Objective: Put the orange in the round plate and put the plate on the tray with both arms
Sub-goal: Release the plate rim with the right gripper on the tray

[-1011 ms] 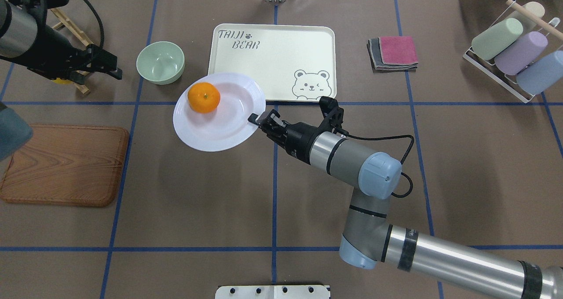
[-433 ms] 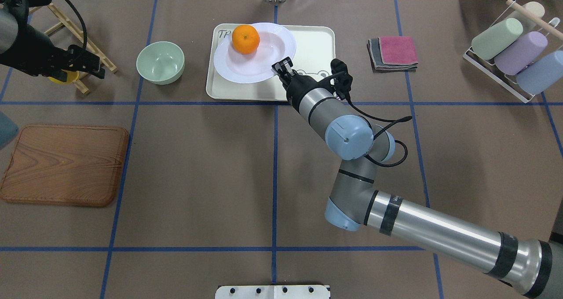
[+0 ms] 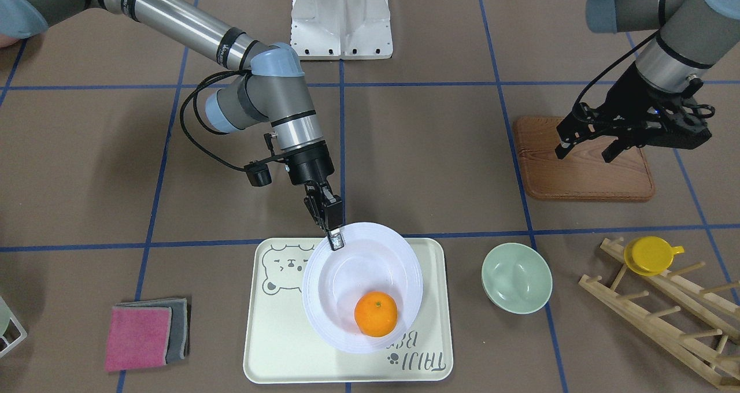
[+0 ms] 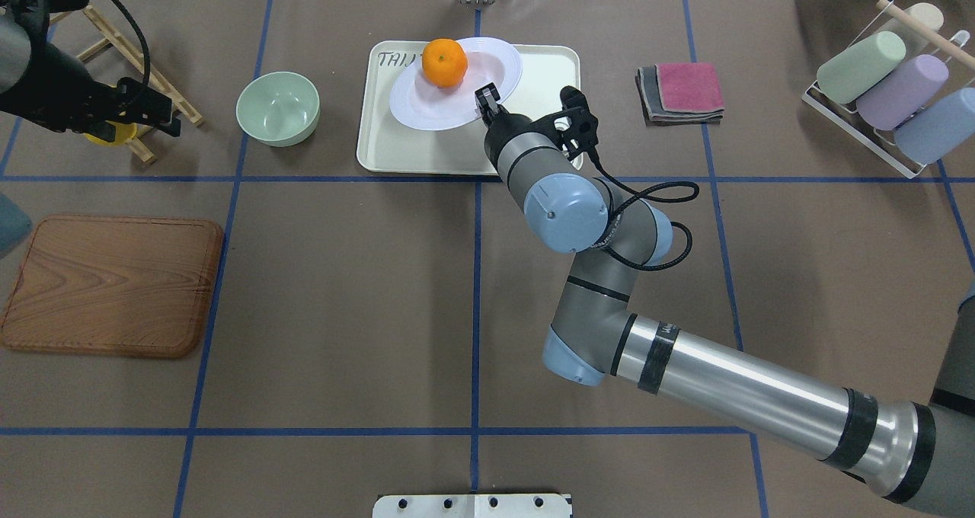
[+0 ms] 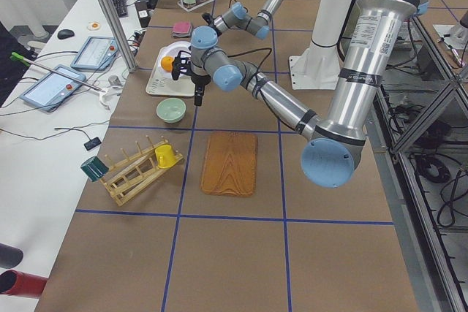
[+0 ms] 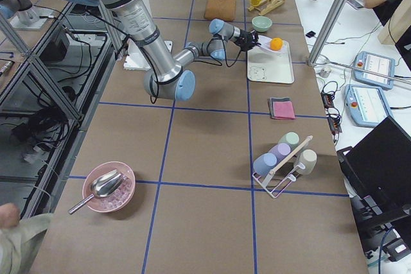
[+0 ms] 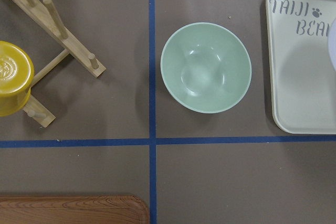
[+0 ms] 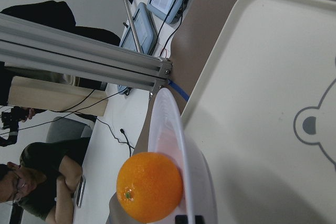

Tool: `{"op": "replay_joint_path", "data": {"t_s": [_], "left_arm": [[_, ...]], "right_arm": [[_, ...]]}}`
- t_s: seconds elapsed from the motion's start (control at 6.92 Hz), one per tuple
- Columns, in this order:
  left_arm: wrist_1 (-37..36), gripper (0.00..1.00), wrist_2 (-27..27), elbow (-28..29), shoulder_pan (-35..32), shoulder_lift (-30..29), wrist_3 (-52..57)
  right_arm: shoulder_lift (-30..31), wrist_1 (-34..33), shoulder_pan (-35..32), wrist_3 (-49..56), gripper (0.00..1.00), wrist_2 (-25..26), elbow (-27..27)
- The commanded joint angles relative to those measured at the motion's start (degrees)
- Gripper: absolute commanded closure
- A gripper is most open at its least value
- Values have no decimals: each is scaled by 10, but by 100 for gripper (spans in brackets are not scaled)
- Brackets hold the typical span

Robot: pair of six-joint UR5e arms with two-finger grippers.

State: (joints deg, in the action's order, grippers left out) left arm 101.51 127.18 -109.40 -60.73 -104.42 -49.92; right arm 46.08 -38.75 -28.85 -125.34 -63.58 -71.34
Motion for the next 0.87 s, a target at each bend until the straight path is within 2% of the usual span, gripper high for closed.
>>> {"op": "replay_joint_path", "data": {"t_s": [0.0,0.14,0.29,0.43,0.58,0.72], "left_arm": [[1,3,0,1,0,0,0],[0,3,0,1,0,0,0],[0,3,0,1,0,0,0],[1,3,-1,1,0,1,0],[1,3,-4,1,0,1,1],[1,3,-9,1,0,1,1]], "right_arm": [[-2,-12,3,-16,100,1,16],[-5,-19,6,-22,100,2,22],[-6,-23,12,-22,94,3,23],[-8,-61,13,-15,58,-2,23],[-9,-83,10,33,12,-29,18],[-11,-115,0,116,1,-80,9]]}}
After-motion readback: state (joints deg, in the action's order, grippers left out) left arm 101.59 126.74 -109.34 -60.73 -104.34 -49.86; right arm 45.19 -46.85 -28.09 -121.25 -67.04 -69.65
